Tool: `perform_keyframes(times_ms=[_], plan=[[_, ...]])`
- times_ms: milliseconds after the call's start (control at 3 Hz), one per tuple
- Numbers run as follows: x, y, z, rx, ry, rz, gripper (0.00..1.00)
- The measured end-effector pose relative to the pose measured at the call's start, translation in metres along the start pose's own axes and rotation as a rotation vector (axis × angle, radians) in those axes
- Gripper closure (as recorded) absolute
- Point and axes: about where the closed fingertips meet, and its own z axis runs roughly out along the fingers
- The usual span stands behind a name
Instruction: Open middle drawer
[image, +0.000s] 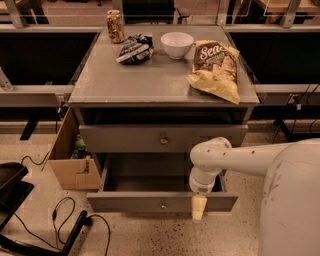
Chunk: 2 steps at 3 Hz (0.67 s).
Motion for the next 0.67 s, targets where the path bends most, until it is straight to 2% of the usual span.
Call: perform_keyframes(times_ms=[333,667], plan=[[0.004,0.005,0.017,-0.033,0.006,0.018,0.0],[-0.013,0.037,0.012,-0.062,0.017,0.047,0.18]])
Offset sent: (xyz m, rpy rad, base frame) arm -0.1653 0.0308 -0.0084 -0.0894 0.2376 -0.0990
